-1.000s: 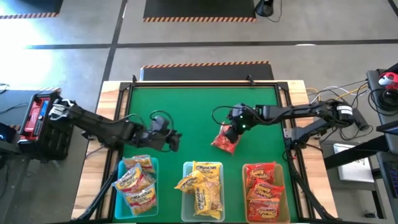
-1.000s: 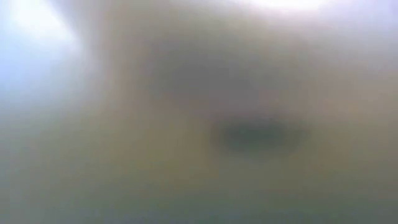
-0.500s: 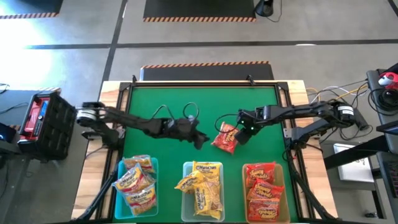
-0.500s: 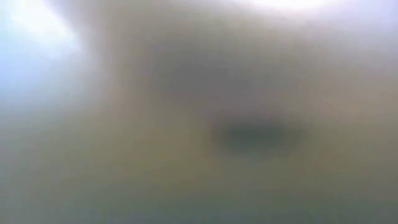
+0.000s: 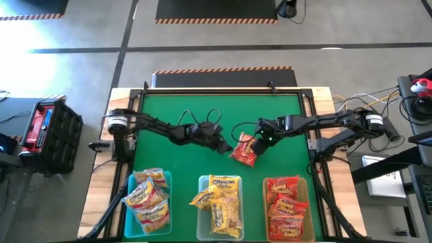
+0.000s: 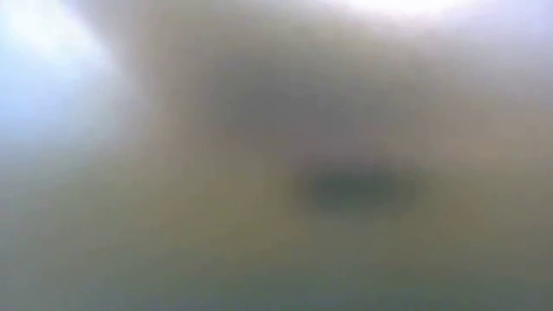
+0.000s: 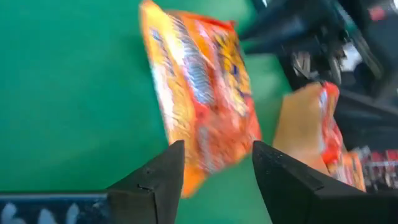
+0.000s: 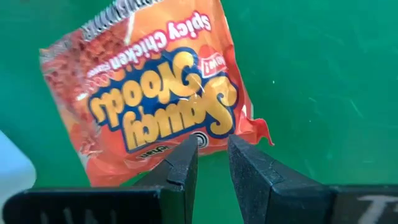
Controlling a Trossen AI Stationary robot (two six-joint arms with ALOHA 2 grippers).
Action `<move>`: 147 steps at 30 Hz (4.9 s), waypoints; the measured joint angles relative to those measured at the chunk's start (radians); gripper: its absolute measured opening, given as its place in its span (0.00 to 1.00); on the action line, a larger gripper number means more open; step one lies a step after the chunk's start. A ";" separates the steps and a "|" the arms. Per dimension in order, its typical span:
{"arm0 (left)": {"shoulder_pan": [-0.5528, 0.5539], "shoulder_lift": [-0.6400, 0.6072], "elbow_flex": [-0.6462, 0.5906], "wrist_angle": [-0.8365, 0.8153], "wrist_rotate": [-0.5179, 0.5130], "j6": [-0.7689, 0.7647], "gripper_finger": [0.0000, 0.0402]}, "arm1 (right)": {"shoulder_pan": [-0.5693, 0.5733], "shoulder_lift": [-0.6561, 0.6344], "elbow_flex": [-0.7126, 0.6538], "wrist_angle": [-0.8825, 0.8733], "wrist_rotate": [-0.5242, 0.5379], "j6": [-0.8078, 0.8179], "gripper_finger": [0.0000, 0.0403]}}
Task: Sort Maruchan noodles
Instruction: Put the orange noodle pack into the orange bin
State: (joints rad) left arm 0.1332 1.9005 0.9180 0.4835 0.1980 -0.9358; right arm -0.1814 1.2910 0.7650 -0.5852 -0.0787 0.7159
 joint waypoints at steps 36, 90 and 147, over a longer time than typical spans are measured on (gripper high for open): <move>0.071 0.088 0.000 0.050 0.038 -0.091 0.61 | 0.000 0.217 -0.001 0.377 -0.030 0.073 0.20; 0.129 0.056 0.117 0.286 0.563 0.109 0.14 | -0.122 -0.084 0.000 0.481 -0.558 0.217 0.61; 0.292 0.022 0.150 0.123 0.753 -0.118 0.53 | 0.582 -0.261 0.000 -0.111 -0.491 0.382 0.38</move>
State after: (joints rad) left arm 0.4255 1.9230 1.0679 0.6066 0.9509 -1.0534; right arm 0.4004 1.0298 0.7647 -0.6965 -0.5697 1.0976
